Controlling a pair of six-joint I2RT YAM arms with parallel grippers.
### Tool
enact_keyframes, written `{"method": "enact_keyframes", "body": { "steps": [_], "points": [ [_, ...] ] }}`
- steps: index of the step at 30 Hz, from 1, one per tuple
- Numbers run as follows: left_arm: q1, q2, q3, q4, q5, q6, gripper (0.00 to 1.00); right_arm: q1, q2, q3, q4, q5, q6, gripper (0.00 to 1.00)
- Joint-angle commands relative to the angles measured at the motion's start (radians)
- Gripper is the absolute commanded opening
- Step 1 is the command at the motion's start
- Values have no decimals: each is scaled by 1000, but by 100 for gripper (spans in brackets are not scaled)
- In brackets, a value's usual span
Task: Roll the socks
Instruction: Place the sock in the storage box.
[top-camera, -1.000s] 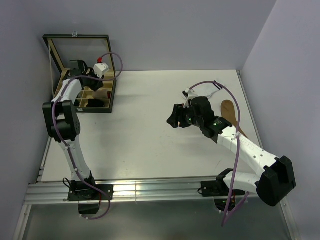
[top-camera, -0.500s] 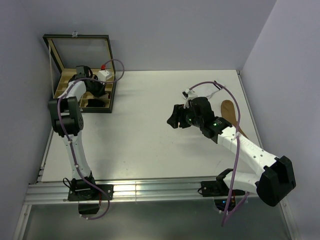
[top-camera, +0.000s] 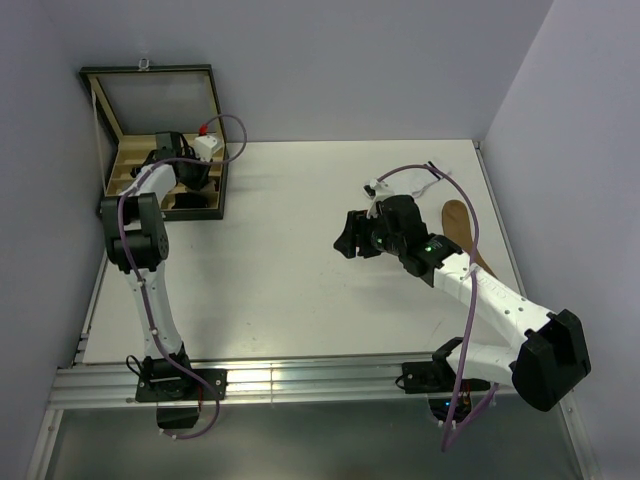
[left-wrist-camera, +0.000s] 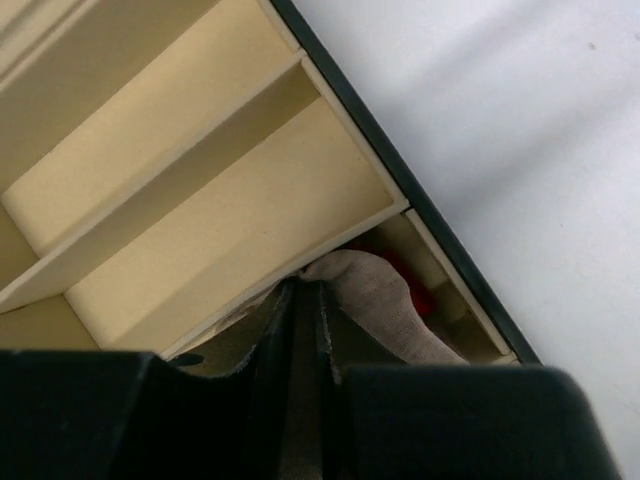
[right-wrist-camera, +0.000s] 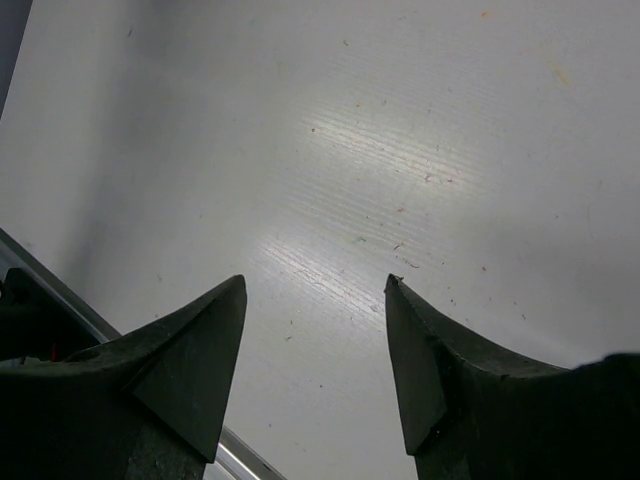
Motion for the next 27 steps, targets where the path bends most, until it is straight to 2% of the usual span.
{"method": "enact_keyframes", "body": {
  "steps": [1,6,11,27],
  "points": [
    [11,-38,-57,121,-45,-26,22,-11,-9,-2,25,-1,-2,65],
    [11,-169,-98,143,7,-77,28,-11,-9,-2,32,-10,-1,65],
    [11,-239,-94,146,-6,-124,33,-12,-14,-7,38,-15,1,65],
    [-23,-328,-177,-16,6,-206,29,-17,-6,-10,56,-24,5,64]
  ]
}}
